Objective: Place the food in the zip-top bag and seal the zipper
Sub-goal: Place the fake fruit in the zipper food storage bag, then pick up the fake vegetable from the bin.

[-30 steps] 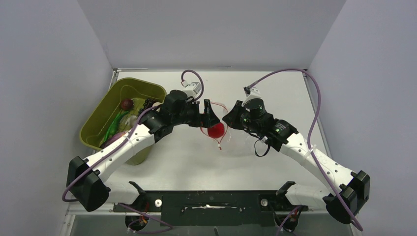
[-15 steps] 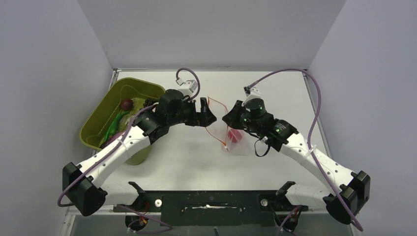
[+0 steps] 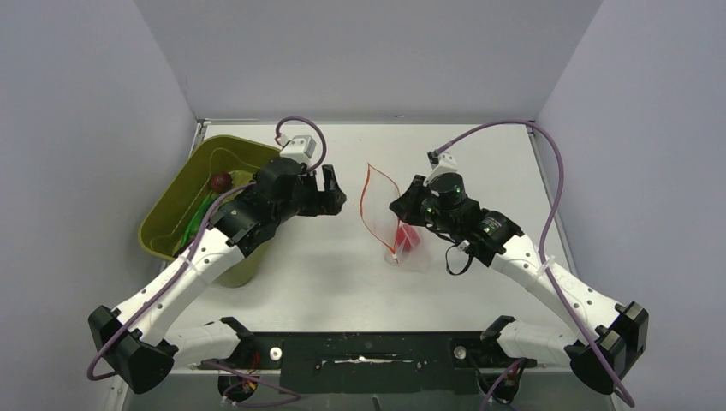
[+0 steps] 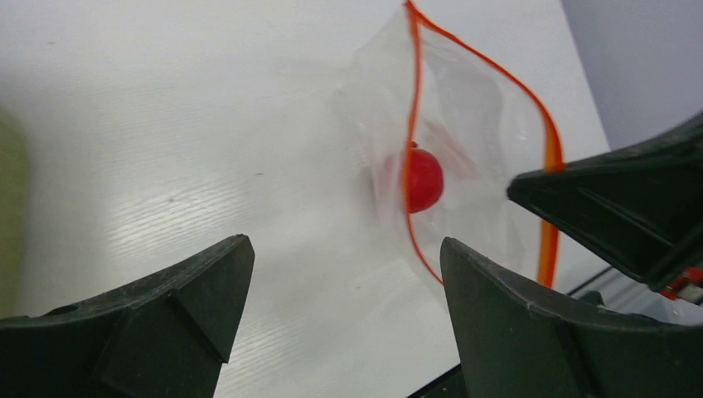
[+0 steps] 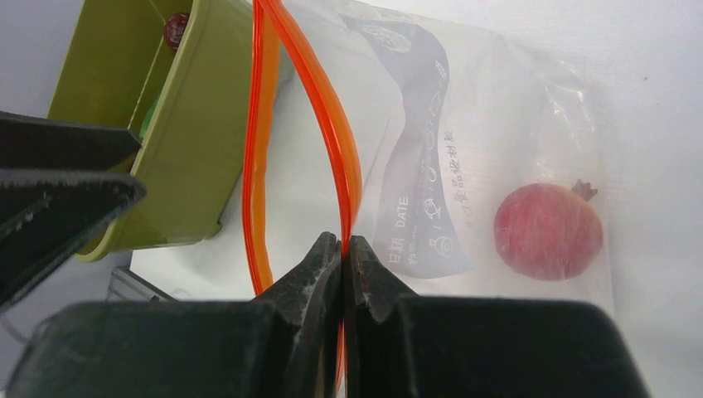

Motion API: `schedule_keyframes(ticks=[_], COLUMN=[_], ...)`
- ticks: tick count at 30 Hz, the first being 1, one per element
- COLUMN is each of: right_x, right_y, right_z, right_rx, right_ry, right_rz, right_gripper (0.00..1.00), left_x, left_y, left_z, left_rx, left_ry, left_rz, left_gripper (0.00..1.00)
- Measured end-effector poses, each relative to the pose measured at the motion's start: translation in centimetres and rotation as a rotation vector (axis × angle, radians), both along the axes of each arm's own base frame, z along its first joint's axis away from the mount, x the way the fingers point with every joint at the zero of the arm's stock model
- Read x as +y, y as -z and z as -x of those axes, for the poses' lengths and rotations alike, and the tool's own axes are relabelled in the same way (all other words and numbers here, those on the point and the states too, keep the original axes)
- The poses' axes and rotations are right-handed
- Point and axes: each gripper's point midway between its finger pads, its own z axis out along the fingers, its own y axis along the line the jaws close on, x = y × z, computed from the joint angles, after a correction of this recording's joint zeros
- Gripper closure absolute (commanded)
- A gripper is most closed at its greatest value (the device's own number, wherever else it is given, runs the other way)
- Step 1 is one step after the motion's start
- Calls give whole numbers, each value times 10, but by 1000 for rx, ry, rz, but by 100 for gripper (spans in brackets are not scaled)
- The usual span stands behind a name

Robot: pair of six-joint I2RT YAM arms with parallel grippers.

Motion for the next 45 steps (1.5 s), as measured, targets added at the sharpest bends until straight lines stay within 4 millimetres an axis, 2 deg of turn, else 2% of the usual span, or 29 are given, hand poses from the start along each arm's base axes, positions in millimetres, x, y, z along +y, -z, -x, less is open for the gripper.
schedule_keyframes(ticks=[5, 10, 19, 23, 31, 38, 45], right_x=[-2, -4, -6, -6, -9, -11, -13], right_y=[-2, -5, -4, -3, -2, 1, 0], right_z=[2, 4, 6, 7, 10, 12, 13], right_rx=[-12, -17, -13, -10, -14, -12, -24], right_ry=[-5, -5, -5, -5, -7, -9, -17], right_rz=[2, -1, 3, 5, 5, 11, 23], right_gripper=[100, 100, 100, 100, 100, 100, 100], left_x=[57, 125, 219, 251, 294, 308, 318], left_y=[-2, 0, 8, 30, 79, 124, 148], left_z=[-23, -44, -58, -57, -70, -86, -100], left_rx=[-10, 2, 43, 93, 179, 252, 272], left_ry=[-190, -397, -635, -706, -779, -790, -781], left_rz=[-80, -135, -161, -154, -111, -84, -79], left_gripper=[31, 35, 40, 42, 47, 49, 50])
